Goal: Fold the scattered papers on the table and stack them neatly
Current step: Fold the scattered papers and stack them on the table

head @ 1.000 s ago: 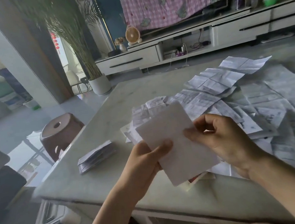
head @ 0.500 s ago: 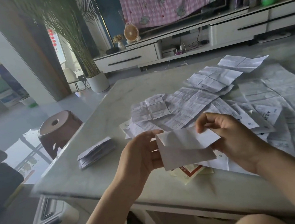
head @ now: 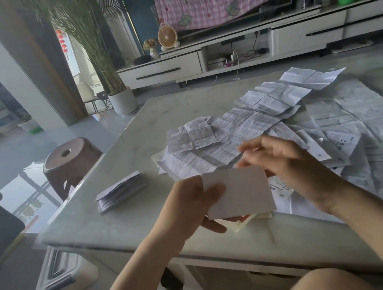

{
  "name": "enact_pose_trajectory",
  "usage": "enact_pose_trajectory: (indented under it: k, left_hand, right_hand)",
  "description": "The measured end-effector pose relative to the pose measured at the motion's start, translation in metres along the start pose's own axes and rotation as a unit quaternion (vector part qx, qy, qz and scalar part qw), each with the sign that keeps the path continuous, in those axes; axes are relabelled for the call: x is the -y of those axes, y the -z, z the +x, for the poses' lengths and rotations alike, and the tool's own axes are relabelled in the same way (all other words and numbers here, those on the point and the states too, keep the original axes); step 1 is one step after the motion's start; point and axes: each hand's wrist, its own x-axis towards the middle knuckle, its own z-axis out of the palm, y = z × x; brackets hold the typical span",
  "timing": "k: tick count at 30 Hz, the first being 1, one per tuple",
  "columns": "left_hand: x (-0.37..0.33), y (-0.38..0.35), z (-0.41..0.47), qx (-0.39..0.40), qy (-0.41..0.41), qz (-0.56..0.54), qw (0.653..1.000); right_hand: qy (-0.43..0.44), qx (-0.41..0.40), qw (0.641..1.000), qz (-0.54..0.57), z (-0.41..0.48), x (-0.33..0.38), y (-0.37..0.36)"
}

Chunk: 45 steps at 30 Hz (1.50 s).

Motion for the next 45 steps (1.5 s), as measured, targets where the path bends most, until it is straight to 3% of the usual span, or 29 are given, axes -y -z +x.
enact_pose_trajectory:
  k: [3, 7, 12, 20, 23, 26, 31, 34, 37, 42, 43, 45]
  left_hand:
    - [0.003, -0.004, 0.003, 0.005, 0.003, 0.038, 0.999]
    - [0.014, -0.001, 0.009, -0.043, -0.059, 0.212, 0.975]
    - [0.018, -0.005, 0.008, -0.088, -0.091, 0.156, 0.980]
    - [0.016, 0.017, 0.000, -0.132, -0.043, 0.052, 0.989]
    - [0.017, 0.028, -0.008, -0.159, -0.037, 0.010, 0.987]
    - [0.020, 0.046, -0.016, -0.173, -0.018, -0.015, 0.985]
    - [0.027, 0.104, -0.026, -0.230, -0.014, -0.051, 0.972]
    - [0.026, 0.146, -0.013, -0.320, -0.055, -0.013, 0.946]
    - [0.025, 0.189, 0.010, -0.361, -0.065, 0.047, 0.929]
    - [0.061, 0.223, 0.044, -0.336, 0.043, 0.167, 0.926]
    - [0.072, 0.224, 0.047, -0.315, 0.068, 0.231, 0.918]
    - [0.089, 0.221, 0.049, -0.261, 0.106, 0.405, 0.870]
  right_hand:
    - [0.019, 0.045, 0.992, -0.113, -0.002, -0.003, -0.006]
    - [0.019, 0.041, 0.993, -0.108, -0.002, -0.003, -0.006]
    - [0.022, 0.038, 0.995, -0.090, -0.003, -0.004, -0.010]
    - [-0.050, 0.033, 0.998, -0.012, -0.002, -0.007, -0.006]
    - [-0.076, 0.061, 0.995, 0.022, -0.006, -0.009, -0.029]
    - [-0.098, 0.058, 0.994, -0.010, 0.000, -0.008, -0.052]
    - [-0.066, 0.042, 0.996, -0.033, 0.042, 0.011, -0.107]
    - [-0.041, 0.033, 0.999, -0.016, 0.078, 0.027, -0.147]
    - [-0.022, -0.013, 0.997, -0.070, 0.117, 0.035, -0.188]
    - [-0.088, -0.020, 0.963, -0.256, 0.147, 0.008, -0.222]
    - [-0.097, -0.009, 0.950, -0.296, 0.146, 0.000, -0.225]
    - [-0.096, 0.007, 0.925, -0.366, 0.138, -0.014, -0.229]
